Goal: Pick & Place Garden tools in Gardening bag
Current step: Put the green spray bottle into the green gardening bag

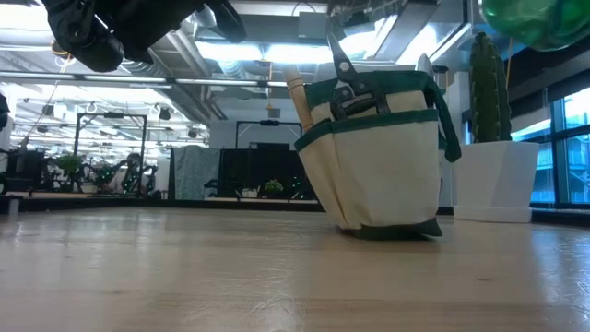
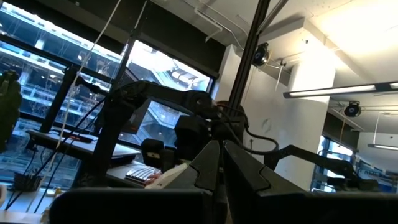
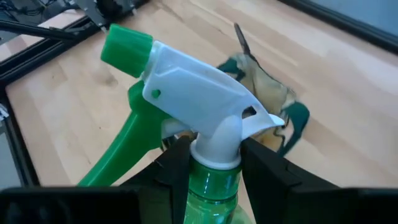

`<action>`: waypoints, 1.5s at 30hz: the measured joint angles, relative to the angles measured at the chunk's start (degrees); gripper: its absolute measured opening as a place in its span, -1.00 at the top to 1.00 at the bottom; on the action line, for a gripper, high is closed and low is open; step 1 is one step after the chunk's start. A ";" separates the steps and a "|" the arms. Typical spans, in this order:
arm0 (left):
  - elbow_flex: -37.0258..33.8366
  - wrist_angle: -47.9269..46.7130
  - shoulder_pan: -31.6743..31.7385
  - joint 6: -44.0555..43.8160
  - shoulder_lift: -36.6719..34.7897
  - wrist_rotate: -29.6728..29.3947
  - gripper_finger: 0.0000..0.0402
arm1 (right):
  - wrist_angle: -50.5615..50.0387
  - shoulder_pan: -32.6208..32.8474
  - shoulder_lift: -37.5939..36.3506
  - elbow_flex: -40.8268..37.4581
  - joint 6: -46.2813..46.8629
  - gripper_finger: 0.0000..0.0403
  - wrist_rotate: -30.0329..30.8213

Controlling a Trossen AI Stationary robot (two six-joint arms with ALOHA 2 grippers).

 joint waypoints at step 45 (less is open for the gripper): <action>0.00 -1.30 -0.07 0.48 -0.02 -0.02 0.93 | 48.73 -16.15 -3.19 -14.01 -61.52 0.44 16.12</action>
